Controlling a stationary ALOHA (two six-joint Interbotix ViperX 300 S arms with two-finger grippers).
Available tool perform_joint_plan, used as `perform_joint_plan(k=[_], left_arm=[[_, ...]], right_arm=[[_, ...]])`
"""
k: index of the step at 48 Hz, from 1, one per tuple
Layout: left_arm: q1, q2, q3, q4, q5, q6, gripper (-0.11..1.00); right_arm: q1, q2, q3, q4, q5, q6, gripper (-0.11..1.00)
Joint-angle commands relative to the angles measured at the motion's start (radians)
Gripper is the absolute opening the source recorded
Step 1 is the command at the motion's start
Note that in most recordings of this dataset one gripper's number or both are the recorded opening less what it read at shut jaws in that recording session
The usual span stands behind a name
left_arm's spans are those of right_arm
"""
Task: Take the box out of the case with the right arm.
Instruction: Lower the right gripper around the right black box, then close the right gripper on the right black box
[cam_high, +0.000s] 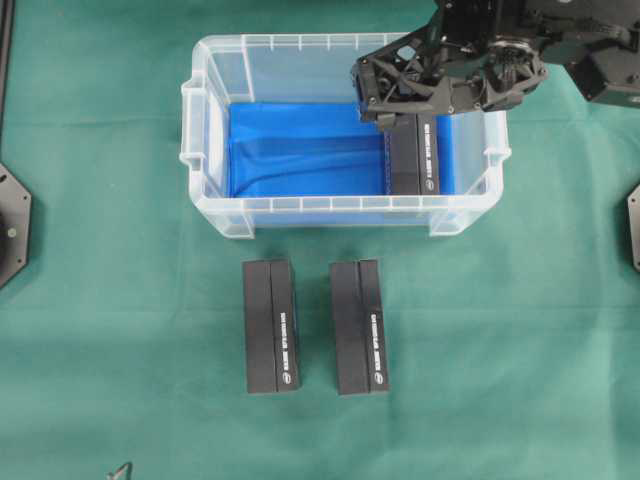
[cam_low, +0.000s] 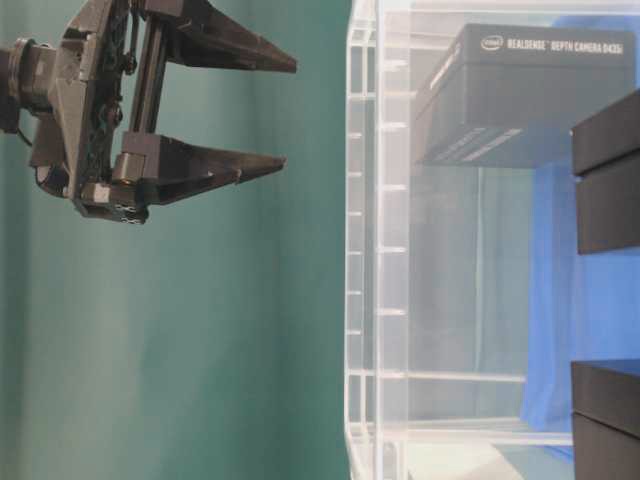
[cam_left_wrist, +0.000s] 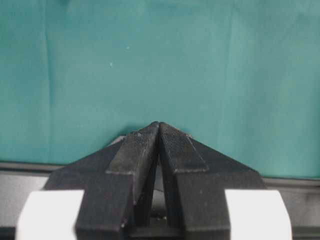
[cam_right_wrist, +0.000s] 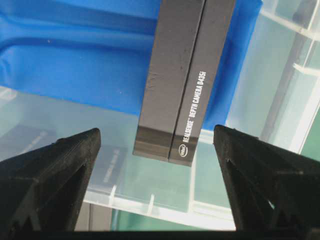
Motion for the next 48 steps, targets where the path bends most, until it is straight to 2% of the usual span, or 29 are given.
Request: perform_joint_plan(k=[1, 28, 48], left_arm=[[0.002, 0.003, -0.011, 0.003, -0.003, 0.002, 0.0], [0.002, 0.003, -0.011, 0.003, -0.003, 0.002, 0.0], [0.002, 0.008, -0.011, 0.003, -0.003, 0.002, 0.0]], right_arm=[[0.002, -0.017, -0.008, -0.003, 0.002, 0.002, 0.89], [0.002, -0.015, 0.026, -0.003, -0.014, 0.003, 0.9], [-0.006, 0.008, 0.163, -0.002, -0.186, 0.023, 0.9]])
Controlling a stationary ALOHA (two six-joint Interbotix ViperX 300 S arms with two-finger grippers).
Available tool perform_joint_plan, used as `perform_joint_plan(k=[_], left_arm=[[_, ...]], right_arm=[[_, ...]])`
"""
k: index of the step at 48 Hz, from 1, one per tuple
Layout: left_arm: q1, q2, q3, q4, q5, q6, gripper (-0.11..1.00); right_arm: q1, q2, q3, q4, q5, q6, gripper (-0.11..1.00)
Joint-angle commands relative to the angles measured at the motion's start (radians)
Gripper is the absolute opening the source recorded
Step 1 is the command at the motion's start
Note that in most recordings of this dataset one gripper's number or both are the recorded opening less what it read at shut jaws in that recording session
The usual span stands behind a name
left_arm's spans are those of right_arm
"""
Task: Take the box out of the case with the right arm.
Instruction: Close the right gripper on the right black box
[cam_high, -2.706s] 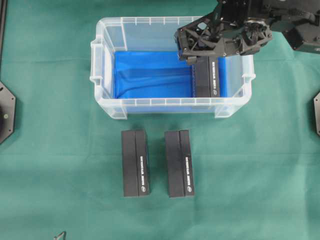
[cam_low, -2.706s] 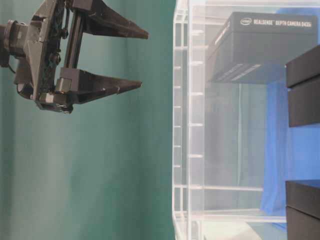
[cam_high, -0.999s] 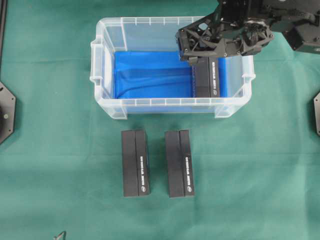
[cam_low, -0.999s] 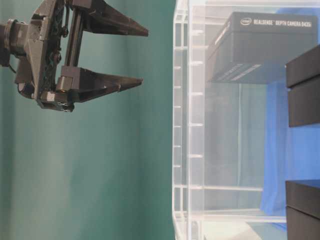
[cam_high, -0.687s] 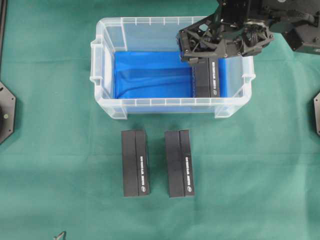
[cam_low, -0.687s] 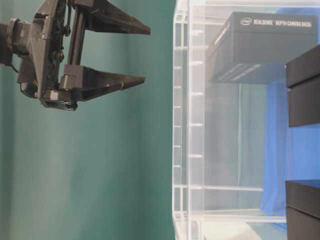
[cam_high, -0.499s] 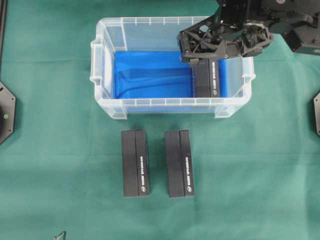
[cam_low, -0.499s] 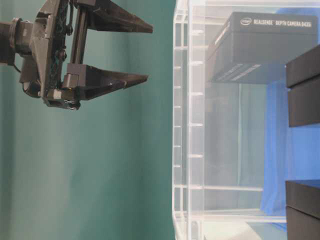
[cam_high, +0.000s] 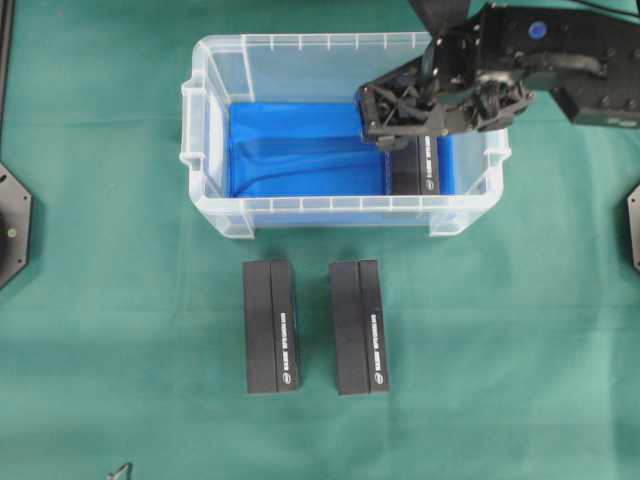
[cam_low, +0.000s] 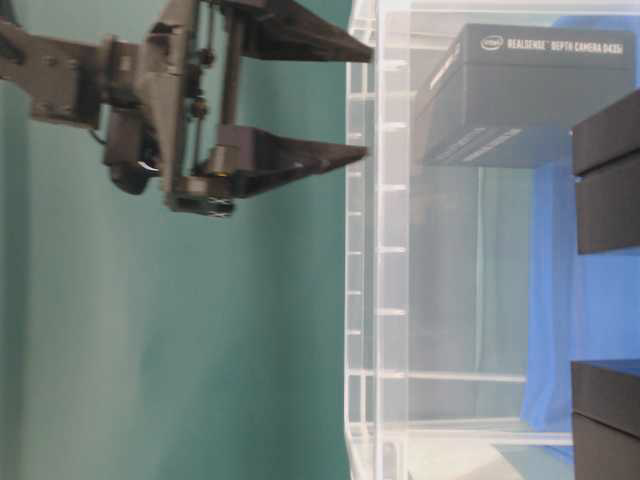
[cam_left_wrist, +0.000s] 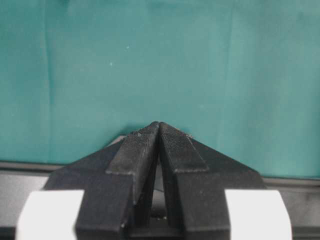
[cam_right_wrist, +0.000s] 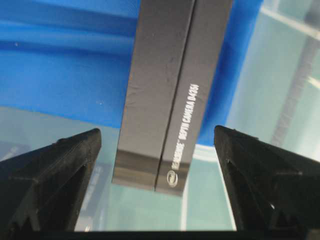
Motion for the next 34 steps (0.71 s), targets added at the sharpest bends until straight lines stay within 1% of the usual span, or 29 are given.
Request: perform_joint_plan(k=[1, 22, 34], left_arm=[[0.002, 0.005, -0.011, 0.003, -0.003, 0.002, 0.0], [0.002, 0.005, -0.011, 0.002, -0.003, -0.005, 0.0], [0.002, 0.006, -0.011, 0.003, -0.005, -0.002, 0.0]], right_arm=[[-0.006, -0.006, 0.006, 0.0, -0.035, 0.002, 0.9], [-0.025, 0.06, 0.091, 0.0, -0.163, 0.0, 0.9], [-0.026, 0.084, 0.098, 0.003, -0.189, 0.003, 0.9]])
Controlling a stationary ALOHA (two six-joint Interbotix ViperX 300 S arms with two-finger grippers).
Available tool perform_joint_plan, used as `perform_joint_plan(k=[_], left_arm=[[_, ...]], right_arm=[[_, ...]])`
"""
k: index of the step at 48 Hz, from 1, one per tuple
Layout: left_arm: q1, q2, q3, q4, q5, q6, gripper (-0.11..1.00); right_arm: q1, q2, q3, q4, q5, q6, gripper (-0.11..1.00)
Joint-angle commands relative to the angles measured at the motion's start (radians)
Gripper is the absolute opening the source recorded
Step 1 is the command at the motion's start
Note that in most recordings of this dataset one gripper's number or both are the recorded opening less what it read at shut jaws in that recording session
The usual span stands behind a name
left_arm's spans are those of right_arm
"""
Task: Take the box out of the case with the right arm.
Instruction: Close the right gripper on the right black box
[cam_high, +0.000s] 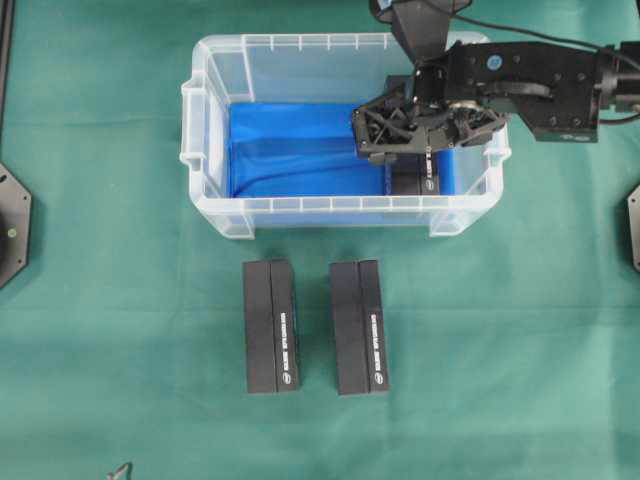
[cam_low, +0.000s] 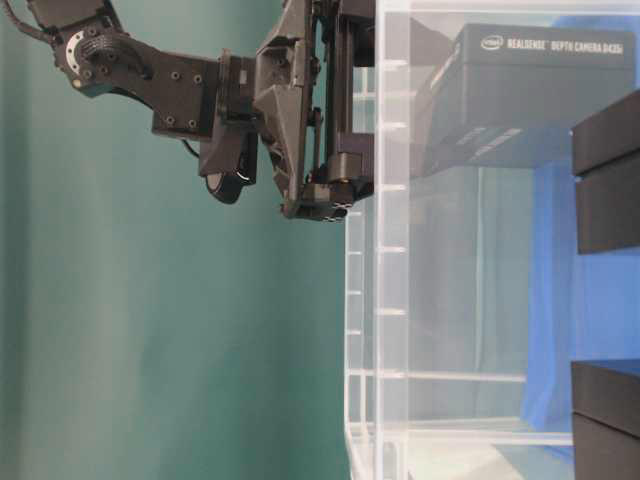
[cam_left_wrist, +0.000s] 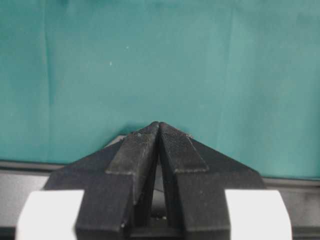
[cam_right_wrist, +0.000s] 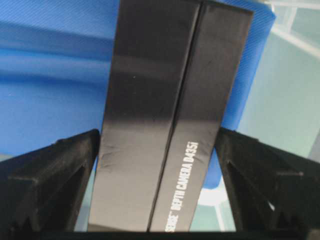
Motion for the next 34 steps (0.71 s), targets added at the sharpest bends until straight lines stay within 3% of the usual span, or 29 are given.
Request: perform_joint_plan(k=[1, 20, 23, 27, 34], left_arm=[[0.002, 0.005, -0.011, 0.003, -0.003, -0.002, 0.0], [0.002, 0.003, -0.011, 0.002, -0.003, 0.002, 0.0], [0.002, 0.003, -0.011, 0.002, -0.003, 0.002, 0.0], [0.002, 0.003, -0.011, 0.002, -0.002, 0.002, 0.0], [0.002, 0.003, -0.011, 0.002, -0.002, 0.002, 0.0]], right_arm=[[-0.005, 0.002, -0.006, 0.005, -0.017, 0.002, 0.9], [-0.005, 0.005, -0.011, 0.041, -0.014, 0.038, 0.88], [-0.005, 0.006, -0.014, 0.043, -0.012, 0.044, 0.83], [-0.003, 0.006, -0.017, 0.046, -0.012, 0.048, 0.65], [0.0, 0.006, -0.021, 0.046, -0.006, 0.046, 0.65]])
